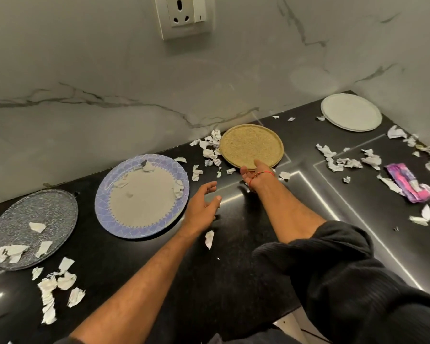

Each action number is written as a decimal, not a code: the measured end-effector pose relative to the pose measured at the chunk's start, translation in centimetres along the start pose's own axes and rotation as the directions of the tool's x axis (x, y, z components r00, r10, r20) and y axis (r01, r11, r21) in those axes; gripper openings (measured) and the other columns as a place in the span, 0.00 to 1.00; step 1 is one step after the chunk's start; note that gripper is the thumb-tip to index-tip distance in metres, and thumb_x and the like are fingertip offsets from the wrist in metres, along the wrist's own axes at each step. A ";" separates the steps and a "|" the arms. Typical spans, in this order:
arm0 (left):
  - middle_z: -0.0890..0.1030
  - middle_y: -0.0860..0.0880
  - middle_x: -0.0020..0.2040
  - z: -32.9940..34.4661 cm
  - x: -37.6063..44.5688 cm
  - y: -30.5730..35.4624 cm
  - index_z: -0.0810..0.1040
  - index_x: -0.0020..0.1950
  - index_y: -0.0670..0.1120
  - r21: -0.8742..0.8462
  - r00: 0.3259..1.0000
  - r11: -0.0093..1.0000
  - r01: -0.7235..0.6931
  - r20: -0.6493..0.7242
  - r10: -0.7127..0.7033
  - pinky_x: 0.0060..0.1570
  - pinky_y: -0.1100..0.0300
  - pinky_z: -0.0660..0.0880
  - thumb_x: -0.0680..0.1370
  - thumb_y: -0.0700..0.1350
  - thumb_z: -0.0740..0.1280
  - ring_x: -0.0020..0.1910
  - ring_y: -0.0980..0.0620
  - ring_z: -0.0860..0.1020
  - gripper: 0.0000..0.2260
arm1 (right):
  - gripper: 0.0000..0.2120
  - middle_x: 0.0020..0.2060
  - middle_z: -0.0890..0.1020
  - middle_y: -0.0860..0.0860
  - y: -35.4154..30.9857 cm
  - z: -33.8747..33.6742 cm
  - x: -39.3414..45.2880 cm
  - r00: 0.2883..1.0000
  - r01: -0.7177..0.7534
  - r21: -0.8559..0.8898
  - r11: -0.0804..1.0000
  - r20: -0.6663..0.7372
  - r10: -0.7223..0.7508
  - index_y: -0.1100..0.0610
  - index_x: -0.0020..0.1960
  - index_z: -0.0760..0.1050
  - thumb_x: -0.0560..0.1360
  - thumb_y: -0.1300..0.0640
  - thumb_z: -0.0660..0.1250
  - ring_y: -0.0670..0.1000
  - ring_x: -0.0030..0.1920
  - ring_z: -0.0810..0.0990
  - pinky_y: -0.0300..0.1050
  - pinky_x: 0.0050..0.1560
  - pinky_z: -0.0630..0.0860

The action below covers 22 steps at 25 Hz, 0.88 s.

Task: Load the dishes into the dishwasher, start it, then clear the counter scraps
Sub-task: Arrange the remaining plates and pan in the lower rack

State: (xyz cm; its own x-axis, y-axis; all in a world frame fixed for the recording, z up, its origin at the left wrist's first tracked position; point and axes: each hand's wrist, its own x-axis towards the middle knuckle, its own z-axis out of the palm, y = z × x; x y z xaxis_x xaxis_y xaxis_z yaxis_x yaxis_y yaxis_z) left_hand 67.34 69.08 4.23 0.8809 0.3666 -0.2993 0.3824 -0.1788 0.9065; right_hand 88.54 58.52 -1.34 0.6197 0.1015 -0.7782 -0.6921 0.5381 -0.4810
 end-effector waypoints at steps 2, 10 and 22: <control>0.75 0.58 0.67 0.0 -0.2 -0.3 0.70 0.72 0.56 -0.008 1.000 1.000 0.016 -0.009 -0.016 0.49 0.49 0.82 0.83 0.45 0.65 0.52 0.47 0.83 0.18 | 0.15 0.45 0.74 0.60 0.0 0.8 0.0 0.999 0.013 0.006 1.000 -0.050 -0.013 0.61 0.67 0.68 0.80 0.63 0.62 0.53 0.34 0.73 0.38 0.22 0.75; 0.76 0.52 0.70 1.3 -3.4 2.9 0.65 0.78 0.56 -0.174 0.992 0.977 -0.123 0.017 0.128 0.54 0.45 0.82 0.78 0.66 0.63 0.59 0.54 0.82 0.30 | 0.02 0.35 0.72 0.57 3.6 -5.5 -14.7 0.952 -0.090 0.186 0.978 0.305 0.030 0.63 0.48 0.70 0.79 0.66 0.60 0.46 0.21 0.71 0.35 0.21 0.68; 0.77 0.50 0.64 15.4 -19.2 7.1 0.62 0.78 0.51 -0.229 0.852 0.952 -0.202 0.438 0.286 0.55 0.42 0.82 0.82 0.43 0.62 0.57 0.51 0.82 0.24 | 0.13 0.33 0.77 0.45 11.0 -32.6 -34.6 0.451 0.622 -0.755 0.208 0.127 -0.884 0.47 0.40 0.73 0.76 0.39 0.67 0.44 0.33 0.74 0.43 0.36 0.72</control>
State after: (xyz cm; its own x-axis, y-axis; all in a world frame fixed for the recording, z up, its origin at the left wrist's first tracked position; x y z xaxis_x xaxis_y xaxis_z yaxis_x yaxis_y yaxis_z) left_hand 57.43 46.67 11.86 0.9823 -0.1389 -0.1257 0.1220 -0.0354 0.9919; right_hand 47.38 33.66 7.09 0.9380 -0.3231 0.1258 -0.0380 -0.4564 -0.8889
